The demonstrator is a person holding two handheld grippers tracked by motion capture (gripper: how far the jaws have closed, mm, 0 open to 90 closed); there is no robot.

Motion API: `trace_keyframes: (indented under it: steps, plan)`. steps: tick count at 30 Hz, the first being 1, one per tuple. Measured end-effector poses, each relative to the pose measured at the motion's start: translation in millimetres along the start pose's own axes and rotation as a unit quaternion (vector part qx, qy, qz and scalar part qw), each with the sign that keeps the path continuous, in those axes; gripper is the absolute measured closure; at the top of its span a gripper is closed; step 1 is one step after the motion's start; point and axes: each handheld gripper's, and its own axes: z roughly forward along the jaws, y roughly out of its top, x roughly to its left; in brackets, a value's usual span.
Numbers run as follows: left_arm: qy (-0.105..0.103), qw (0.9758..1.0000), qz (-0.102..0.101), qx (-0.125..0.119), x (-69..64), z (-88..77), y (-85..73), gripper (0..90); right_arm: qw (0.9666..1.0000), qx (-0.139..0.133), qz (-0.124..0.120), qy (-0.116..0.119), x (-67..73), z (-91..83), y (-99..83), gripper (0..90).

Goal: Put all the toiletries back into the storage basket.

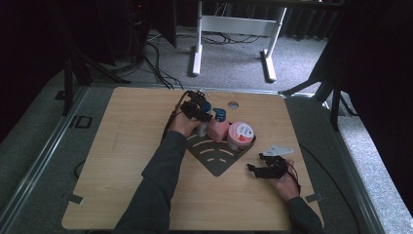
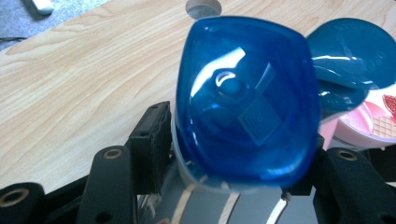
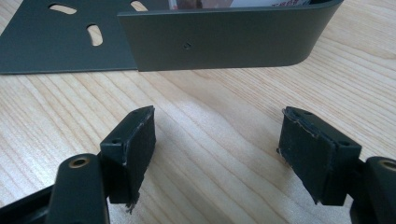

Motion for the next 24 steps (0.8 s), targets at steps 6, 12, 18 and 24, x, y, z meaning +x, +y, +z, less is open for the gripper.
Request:
trace_keyframes:
  steps: [6,12,18,24]
  plan:
    - [-0.004,1.0,0.001,0.0,-0.7,-4.5,-3.5,41.8,1.0,0.0,0.0,0.0,0.0,0.0,0.0,27.1]
    - [-0.006,1.0,0.003,0.007,-2.2,-9.5,-9.4,39.5,1.0,0.0,0.0,0.0,0.0,0.0,0.0,27.1]
    - [-0.004,0.9999,0.009,0.009,-4.4,-16.6,-11.0,38.5,1.0,0.0,0.0,0.0,0.0,0.0,0.0,27.1]
    - [0.003,0.9999,0.017,0.0,-8.3,-27.9,-13.7,36.9,1.0,0.0,0.0,0.0,0.0,0.0,0.0,27.1]
